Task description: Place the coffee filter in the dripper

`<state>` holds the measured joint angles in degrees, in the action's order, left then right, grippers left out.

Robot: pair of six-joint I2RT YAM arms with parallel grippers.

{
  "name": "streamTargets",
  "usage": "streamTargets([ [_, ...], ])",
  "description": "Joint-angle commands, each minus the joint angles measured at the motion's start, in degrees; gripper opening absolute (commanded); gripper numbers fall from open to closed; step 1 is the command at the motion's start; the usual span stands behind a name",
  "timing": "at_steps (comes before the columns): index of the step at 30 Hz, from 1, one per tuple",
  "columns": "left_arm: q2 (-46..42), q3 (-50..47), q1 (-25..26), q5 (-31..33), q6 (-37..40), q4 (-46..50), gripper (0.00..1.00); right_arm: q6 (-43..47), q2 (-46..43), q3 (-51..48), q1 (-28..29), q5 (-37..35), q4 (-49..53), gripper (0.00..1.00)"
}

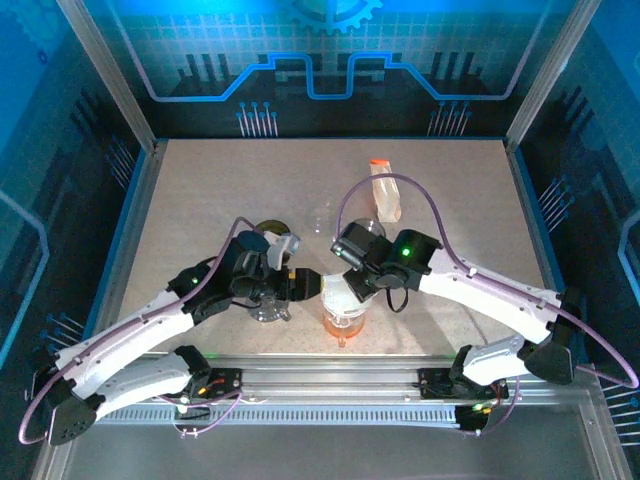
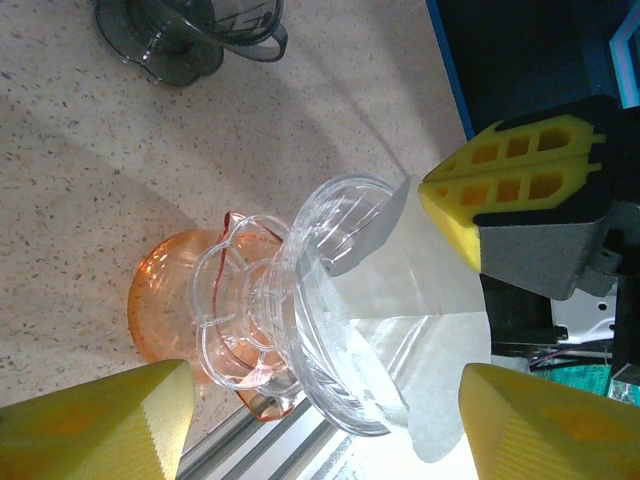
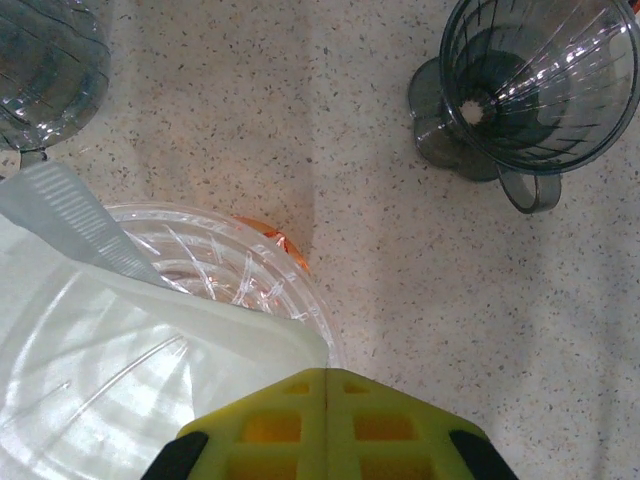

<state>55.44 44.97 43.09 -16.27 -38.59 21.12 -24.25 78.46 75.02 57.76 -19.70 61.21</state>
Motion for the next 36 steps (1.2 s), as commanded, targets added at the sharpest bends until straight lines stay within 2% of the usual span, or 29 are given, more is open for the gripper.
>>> streamTargets([
  [1, 0.5, 0.7, 0.9, 0.0, 0.4, -0.5, 0.74, -1.4, -0.2, -0.8, 1.2, -1.8, -0.6, 0.0],
  [3, 0.5, 0.4, 1.0, -0.2, 0.3, -0.4, 0.75, -1.7, -0.1, -1.1, 1.4, -2.4, -0.7, 0.0],
  [7, 0.5, -0.3, 1.0, -0.4, -0.2, 0.3, 0.68, -2.1, -0.5, -1.5, 1.4, -3.0, -1.0, 0.0],
  [9, 0.6, -0.7, 1.1, -0.9, -0.4, 0.6, 0.67, -2.1, -0.7, -1.4, 1.4, -3.2, -1.1, 0.09],
  [14, 0.9, -1.0, 1.1, -1.0, -0.6, 1.2, 0.69, -1.2, -2.6, -1.3, 1.3, -3.7, -2.1, 0.48],
  [15, 0.7, -1.1, 1.1, -1.0, -0.6, 1.2, 0.71, -0.6, -2.9, -1.3, 1.3, -3.5, -2.4, 0.53],
  [17, 0.7, -1.2, 1.1, -1.3, -0.8, 1.0, 0.72, 0.8, -3.2, -1.3, 0.6, -1.2, -3.4, 0.59],
  [20, 1.1, -1.0, 1.1, -1.5, -0.8, 0.8, 0.74, 1.6, -3.0, -1.4, -0.7, 2.2, -4.4, 0.62],
  [22, 1.3, -0.9, 1.2, -1.8, -0.8, 0.9, 0.74, 1.7, -2.7, -1.5, -1.5, 3.2, -4.5, 0.62],
  [25, 1.6, -1.1, 1.2, -1.6, -0.6, 1.2, 0.69, 1.7, -2.4, -2.3, -2.3, 3.5, -4.6, 0.55],
  [30, 2.3, -1.0, 1.5, -1.9, -0.9, 1.0, 0.67, 2.6, -2.6, -3.3, -2.3, 3.4, -5.4, 0.24],
  [33, 2.8, -0.7, 1.6, -1.9, -0.8, 1.0, 0.7, 2.6, -1.9, -3.4, -2.1, 2.2, -5.1, 0.09],
  [36, 3.2, -0.6, 1.7, -1.4, -0.8, 1.3, 0.71, 2.6, -1.4, -3.7, -1.8, 0.6, -4.9, 0.05],
])
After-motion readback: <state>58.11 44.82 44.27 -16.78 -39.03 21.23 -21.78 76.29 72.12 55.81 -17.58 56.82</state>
